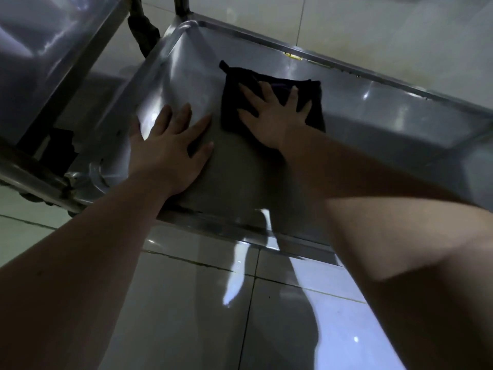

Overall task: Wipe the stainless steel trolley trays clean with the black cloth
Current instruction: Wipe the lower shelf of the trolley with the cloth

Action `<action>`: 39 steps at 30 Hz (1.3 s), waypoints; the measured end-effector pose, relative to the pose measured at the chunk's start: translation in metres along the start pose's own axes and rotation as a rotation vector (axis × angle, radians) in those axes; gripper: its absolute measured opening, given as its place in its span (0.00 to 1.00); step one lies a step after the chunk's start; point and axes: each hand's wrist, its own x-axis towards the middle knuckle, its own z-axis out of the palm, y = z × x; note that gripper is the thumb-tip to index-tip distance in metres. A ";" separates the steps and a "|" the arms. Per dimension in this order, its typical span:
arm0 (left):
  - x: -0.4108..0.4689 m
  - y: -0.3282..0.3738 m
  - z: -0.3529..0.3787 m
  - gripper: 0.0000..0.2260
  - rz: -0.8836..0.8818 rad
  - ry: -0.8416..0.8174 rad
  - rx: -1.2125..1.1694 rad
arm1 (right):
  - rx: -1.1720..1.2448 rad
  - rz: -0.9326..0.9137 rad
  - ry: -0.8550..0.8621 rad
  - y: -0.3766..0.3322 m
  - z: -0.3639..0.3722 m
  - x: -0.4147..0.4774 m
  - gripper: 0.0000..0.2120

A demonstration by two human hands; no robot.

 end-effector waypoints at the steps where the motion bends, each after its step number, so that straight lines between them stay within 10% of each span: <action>1: 0.001 -0.002 0.001 0.26 0.005 0.005 0.000 | 0.003 0.011 0.010 0.007 0.000 -0.002 0.30; 14: 0.001 0.012 -0.003 0.24 0.087 -0.012 0.087 | 0.151 0.520 0.061 0.130 0.000 -0.040 0.32; 21: 0.003 0.010 -0.006 0.25 0.327 -0.037 0.035 | 0.019 -0.016 0.029 -0.021 0.008 -0.009 0.29; 32: 0.003 0.010 -0.006 0.31 0.265 -0.087 0.055 | 0.000 0.444 -0.057 0.193 -0.002 -0.062 0.35; 39: 0.004 0.013 -0.006 0.33 0.248 -0.087 0.094 | 0.045 0.181 0.086 0.063 0.006 -0.035 0.29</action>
